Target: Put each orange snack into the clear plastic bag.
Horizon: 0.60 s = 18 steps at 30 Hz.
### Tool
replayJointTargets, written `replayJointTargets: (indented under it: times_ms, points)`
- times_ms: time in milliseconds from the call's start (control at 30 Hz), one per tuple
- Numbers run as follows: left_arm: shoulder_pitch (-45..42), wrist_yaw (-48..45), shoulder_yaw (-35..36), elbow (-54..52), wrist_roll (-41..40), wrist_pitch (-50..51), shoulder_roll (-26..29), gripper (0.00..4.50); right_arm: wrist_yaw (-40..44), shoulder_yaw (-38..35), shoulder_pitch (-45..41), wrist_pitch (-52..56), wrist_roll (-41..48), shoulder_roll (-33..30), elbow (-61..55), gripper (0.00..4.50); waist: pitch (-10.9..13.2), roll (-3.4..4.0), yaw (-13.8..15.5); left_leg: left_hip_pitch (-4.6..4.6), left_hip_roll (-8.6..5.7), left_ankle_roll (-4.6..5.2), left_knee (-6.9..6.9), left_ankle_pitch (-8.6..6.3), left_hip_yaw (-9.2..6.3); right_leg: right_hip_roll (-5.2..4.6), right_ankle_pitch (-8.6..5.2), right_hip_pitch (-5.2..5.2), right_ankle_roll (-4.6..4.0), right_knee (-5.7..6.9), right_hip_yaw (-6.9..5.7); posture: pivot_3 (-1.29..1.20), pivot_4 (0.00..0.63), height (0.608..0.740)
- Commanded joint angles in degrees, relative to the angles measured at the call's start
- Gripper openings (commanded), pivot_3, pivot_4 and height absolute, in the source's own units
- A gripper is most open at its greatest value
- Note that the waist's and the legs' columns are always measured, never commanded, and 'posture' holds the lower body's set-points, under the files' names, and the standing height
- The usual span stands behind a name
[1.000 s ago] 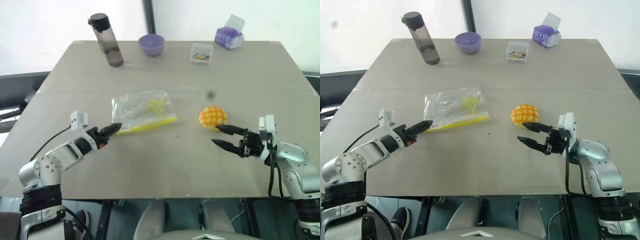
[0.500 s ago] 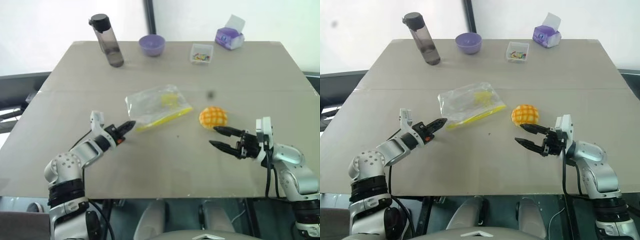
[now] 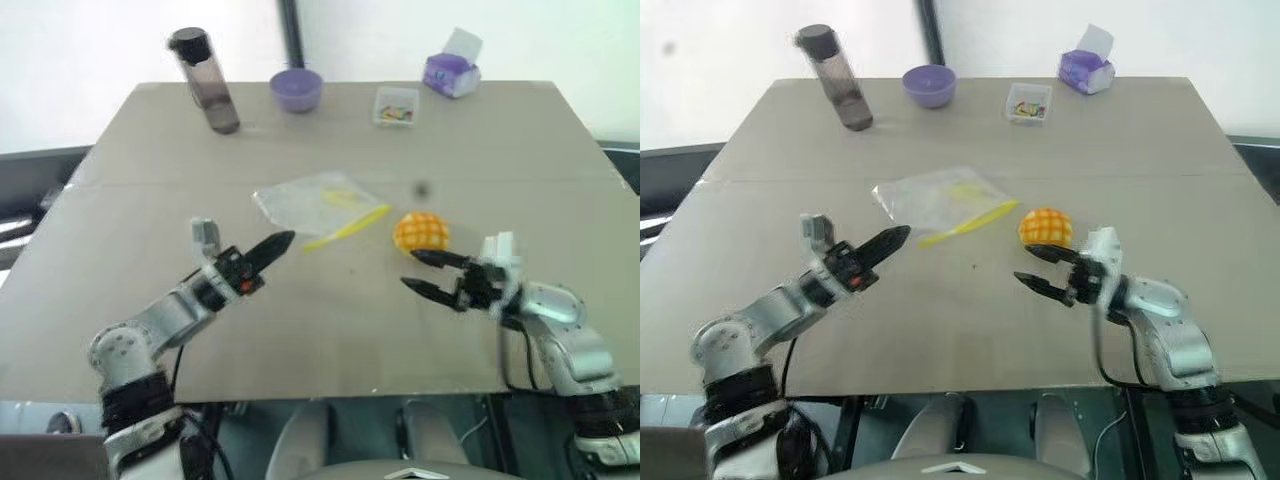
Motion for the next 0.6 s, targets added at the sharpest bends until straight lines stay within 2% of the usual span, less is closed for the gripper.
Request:
replayJointTargets:
  times_ms: [33, 167, 267, 367, 467, 533, 600]
  points:
    - [3.4, 2.5, -2.6, -3.9, -10.0, -1.6, 3.0, 0.07, -6.9, 4.7, -3.5, -3.3, -12.7, -0.1, 2.8, 2.37, 0.0, 0.01, 0.0, 0.02, -0.02, -0.01, 0.00, 0.01, -0.01, 0.01, 0.00, -0.01, 0.00, 0.02, 0.00, 0.00, 0.150, 0.740]
    - [7.7, 4.0, -6.9, -6.1, -15.8, -4.1, 6.6, 0.07, -12.9, 6.2, -10.1, -8.2, -15.6, 6.2, 11.4, 2.37, 0.0, 0.04, 0.0, 0.04, -0.04, -0.05, 0.00, 0.03, 0.02, 0.01, 0.00, -0.03, -0.01, 0.06, 0.04, 0.00, 0.150, 0.740]
    - [8.8, 4.3, -8.5, -7.4, -13.4, -6.4, 7.4, 0.07, -15.9, 7.9, -14.0, -11.1, -19.7, 7.7, 18.5, 2.37, 0.0, 0.03, 0.1, 0.04, -0.05, -0.07, -0.01, 0.04, 0.01, 0.04, 0.00, -0.02, -0.02, 0.06, 0.02, 0.00, 0.150, 0.740]
    - [8.1, 8.0, -9.3, -6.7, -4.0, -11.8, 6.9, 0.07, -16.6, 7.3, -15.2, -12.7, -19.4, 7.7, 20.9, 2.37, 0.0, 0.03, 0.5, 0.00, -0.12, -0.08, -0.02, 0.05, -0.04, 0.02, -0.01, -0.05, -0.02, -0.01, -0.02, 0.00, 0.150, 0.740]
    - [7.6, 6.9, -10.5, -8.5, 8.7, -18.8, 5.7, 0.07, -16.0, 7.2, -14.8, -14.7, -18.4, 7.6, 21.7, 2.37, 0.0, 0.03, 0.4, -0.04, -0.19, -0.09, -0.03, 0.05, -0.01, 0.02, -0.01, -0.07, -0.02, -0.03, 0.00, 0.00, 0.150, 0.740]
    - [7.6, 6.7, -10.9, -9.0, 9.7, -19.9, 4.4, 0.07, -15.2, 7.6, -14.1, -16.2, -17.9, 7.5, 21.7, 2.37, 0.0, 0.02, 0.2, -0.04, -0.26, -0.10, -0.06, 0.06, 0.00, 0.03, -0.01, -0.07, -0.03, -0.03, 0.00, 0.00, 0.150, 0.740]
    - [8.3, 7.2, -11.2, -9.9, 10.5, -20.5, 3.4, 0.59, -15.5, 7.6, -13.6, -17.1, -18.0, 7.4, 21.5, 2.37, 0.0, 0.02, 0.1, -0.06, -0.23, -0.11, -0.06, 0.07, 0.00, 0.03, -0.01, -0.09, -0.02, -0.03, 0.00, 0.00, 0.150, 0.740]
